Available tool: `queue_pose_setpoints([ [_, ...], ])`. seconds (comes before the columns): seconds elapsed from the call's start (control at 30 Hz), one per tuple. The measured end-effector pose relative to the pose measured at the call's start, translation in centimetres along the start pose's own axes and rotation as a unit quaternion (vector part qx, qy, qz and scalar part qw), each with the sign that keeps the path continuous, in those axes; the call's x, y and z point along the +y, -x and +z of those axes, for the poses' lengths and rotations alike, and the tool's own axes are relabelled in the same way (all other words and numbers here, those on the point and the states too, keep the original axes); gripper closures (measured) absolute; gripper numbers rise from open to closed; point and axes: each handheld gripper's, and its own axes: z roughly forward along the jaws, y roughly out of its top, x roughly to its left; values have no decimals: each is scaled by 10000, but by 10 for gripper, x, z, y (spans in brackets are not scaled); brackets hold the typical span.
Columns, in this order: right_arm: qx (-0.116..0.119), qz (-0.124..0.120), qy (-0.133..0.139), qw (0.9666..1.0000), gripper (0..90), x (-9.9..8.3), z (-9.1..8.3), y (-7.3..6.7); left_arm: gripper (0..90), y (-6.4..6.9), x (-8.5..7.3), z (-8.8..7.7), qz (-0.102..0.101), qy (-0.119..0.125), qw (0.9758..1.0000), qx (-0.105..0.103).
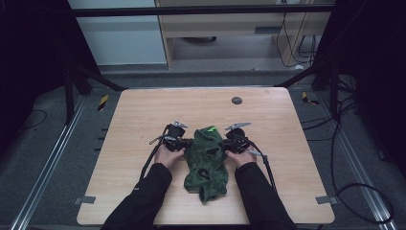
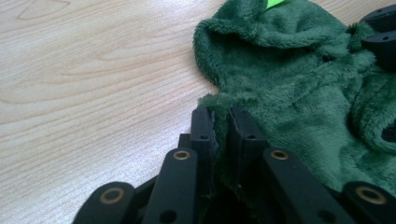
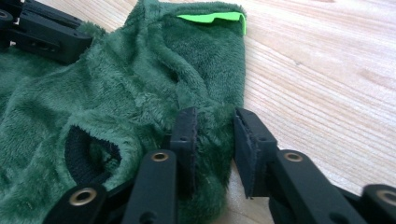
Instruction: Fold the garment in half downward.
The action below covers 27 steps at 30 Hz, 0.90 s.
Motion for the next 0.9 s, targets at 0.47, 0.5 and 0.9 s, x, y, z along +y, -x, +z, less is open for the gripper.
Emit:
queue_pose_setpoints([
  [0.47, 48, 106, 66, 9999, 834, 3, -2, -1, 847, 0, 1, -6, -79, 50, 9999, -43],
  [0.5, 39, 94, 93, 9999, 836, 3, -4, -2, 847, 1, 1, -7, -95, 94, 9999, -35],
  [0.9, 106, -34, 468, 9988, 848, 11, -24, -6, 850, 8, 6, -33, 0, 482, 9987, -143],
])
